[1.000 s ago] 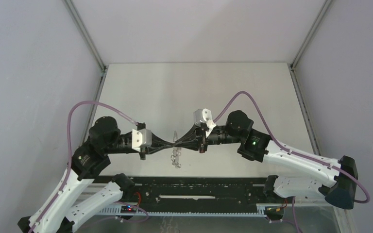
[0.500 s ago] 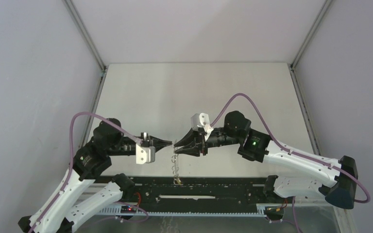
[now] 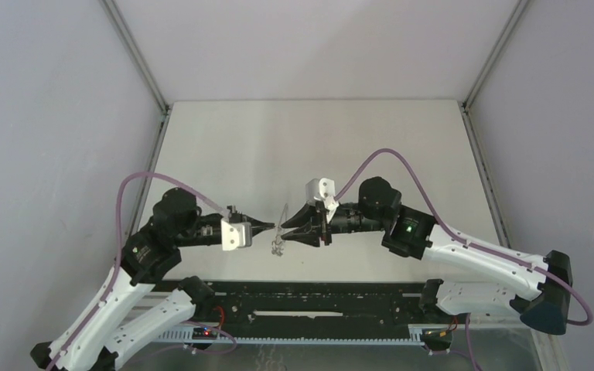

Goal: Put the keys on the keyring
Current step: Adjust the keyring, then pick up the key from the center of the board.

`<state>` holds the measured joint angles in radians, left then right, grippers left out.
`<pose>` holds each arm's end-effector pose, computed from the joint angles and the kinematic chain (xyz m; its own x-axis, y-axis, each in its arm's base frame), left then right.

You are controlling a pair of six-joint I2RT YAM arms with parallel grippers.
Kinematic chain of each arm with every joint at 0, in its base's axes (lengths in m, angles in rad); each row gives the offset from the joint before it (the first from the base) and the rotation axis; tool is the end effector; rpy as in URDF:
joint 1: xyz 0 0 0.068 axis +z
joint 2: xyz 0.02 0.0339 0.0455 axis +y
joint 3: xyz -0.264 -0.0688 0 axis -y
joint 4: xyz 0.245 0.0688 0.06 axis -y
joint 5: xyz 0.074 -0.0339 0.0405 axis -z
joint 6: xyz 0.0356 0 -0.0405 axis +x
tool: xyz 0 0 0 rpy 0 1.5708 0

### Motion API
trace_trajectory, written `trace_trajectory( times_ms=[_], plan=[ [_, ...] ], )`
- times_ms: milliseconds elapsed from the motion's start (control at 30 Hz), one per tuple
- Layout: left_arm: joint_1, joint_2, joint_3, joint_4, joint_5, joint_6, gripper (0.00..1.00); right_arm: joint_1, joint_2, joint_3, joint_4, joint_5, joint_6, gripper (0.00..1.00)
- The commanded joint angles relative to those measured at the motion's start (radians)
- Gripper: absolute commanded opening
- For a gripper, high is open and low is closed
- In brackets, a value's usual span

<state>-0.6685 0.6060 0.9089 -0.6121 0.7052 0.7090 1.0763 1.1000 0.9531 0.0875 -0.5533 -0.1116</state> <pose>0.0762 -0.0896 0.3635 0.4415 0.2831 -0.8514 0.8815 0.0403 0.4705 0.1048 0.2338 0.3661 0.0831 -0.0455 -0.9955 -0.9948 -0.0634 -0.0802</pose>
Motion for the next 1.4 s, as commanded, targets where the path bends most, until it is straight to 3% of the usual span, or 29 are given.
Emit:
trace_trajectory(
  times_ms=[0,433,533,700,900,1033,1367],
  plan=[
    [-0.004,0.027,0.045,0.064,-0.024,-0.286,0.0,-0.012,-0.056,0.039,-0.033,0.092,-0.014,0.38],
    [-0.004,-0.008,0.014,0.166,-0.086,-0.509,0.0,-0.039,-0.109,0.039,-0.171,0.187,-0.018,0.46],
    [-0.003,-0.015,0.002,0.173,-0.125,-0.521,0.0,-0.079,-0.127,0.033,-0.24,0.319,0.052,0.44],
    [0.024,-0.04,-0.046,0.202,-0.145,-0.543,0.0,-0.257,-0.169,-0.078,-0.34,0.514,0.21,0.42],
    [0.06,-0.022,-0.082,0.227,-0.11,-0.546,0.0,-0.34,-0.098,-0.267,-0.23,0.666,0.343,0.43],
    [0.081,-0.016,-0.087,0.228,-0.095,-0.543,0.0,-0.387,0.023,-0.304,-0.17,0.701,0.524,0.42],
    [0.085,-0.035,-0.107,0.231,-0.085,-0.517,0.0,-0.395,0.262,-0.304,-0.004,0.741,0.729,0.39]
  ],
)
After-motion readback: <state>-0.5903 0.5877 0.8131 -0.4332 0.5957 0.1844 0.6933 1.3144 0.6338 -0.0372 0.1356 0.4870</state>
